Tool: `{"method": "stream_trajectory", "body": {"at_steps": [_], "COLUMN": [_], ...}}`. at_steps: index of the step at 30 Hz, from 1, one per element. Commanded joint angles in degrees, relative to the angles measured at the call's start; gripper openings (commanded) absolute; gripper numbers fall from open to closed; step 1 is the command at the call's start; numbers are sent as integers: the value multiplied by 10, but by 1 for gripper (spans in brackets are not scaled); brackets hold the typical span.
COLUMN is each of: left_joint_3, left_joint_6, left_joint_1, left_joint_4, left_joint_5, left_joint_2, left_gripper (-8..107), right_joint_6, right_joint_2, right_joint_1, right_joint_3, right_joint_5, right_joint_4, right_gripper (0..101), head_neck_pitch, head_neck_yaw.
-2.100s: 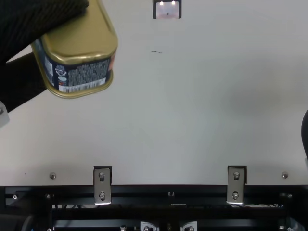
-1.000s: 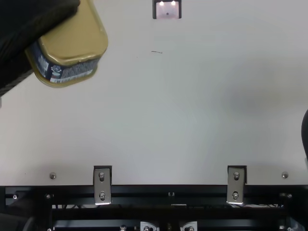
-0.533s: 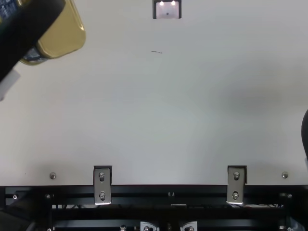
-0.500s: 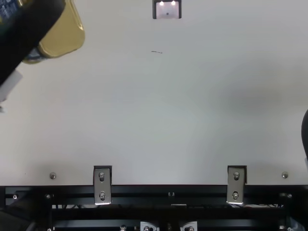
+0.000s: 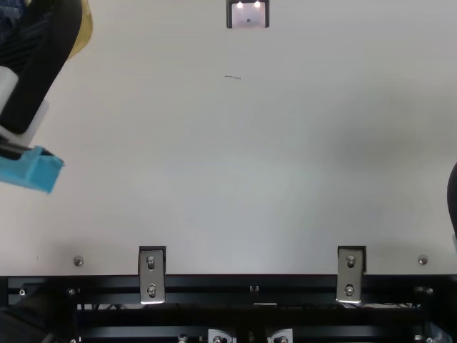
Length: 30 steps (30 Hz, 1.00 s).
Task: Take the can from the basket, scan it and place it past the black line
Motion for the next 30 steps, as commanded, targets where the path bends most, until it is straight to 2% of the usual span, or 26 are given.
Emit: {"method": "stream_trajectory", "body": {"at_steps": [1, 9, 15, 22, 30], "left_joint_3": [30, 109, 153, 183, 195], "left_joint_6": [2, 32, 80, 153, 231], "left_joint_1": [1, 16, 30, 21, -25], "left_joint_4": [20, 65, 68, 25, -66], "left_joint_5": [-62, -215, -320, -409, -466], "left_joint_2": [-2, 1, 16, 50, 96], "left_gripper": [10, 10, 10, 10, 10], "right_joint_6": [0, 0, 0, 0, 0], "right_joint_2": [0, 0, 0, 0, 0], "right_joint_1": [0, 0, 0, 0, 0], "right_joint_3": [0, 0, 0, 0, 0], "right_joint_5": [0, 0, 0, 0, 0], "right_joint_4": [0, 0, 0, 0, 0], "right_gripper": [101, 101, 101, 101, 101], "head_neck_pitch": [-18, -18, -18, -18, -18], "head_neck_yaw": [-1, -1, -1, -1, -1]}}
